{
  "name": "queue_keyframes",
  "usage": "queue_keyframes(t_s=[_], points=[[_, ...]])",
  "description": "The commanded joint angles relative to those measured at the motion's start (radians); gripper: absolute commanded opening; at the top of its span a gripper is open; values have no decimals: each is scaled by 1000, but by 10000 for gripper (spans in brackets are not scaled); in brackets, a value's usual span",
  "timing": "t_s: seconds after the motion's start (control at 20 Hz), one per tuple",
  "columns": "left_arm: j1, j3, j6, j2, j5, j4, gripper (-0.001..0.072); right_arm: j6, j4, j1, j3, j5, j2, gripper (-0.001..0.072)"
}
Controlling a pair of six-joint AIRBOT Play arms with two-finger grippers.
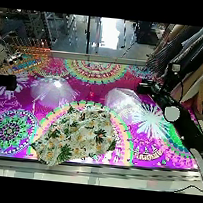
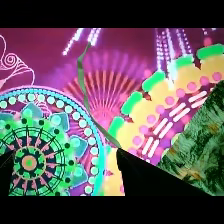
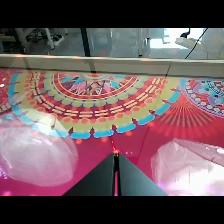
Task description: Fold the clothes and pants, and hang the long-sleeved shirts on hangers.
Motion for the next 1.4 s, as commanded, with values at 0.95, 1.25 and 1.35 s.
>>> queue_keyframes(t_s=[0.95, 1.25, 1.35], points=[[59, -355, 9, -103, 3, -223, 692, 6, 85, -7, 1, 386, 83, 15], [110, -645, 42, 13, -90, -317, 699, 78, 43, -171, -85, 1096, 86, 421], [121, -743, 47, 13, -83, -414, 700, -12, 226, -243, -220, 1165, 86, 438]])
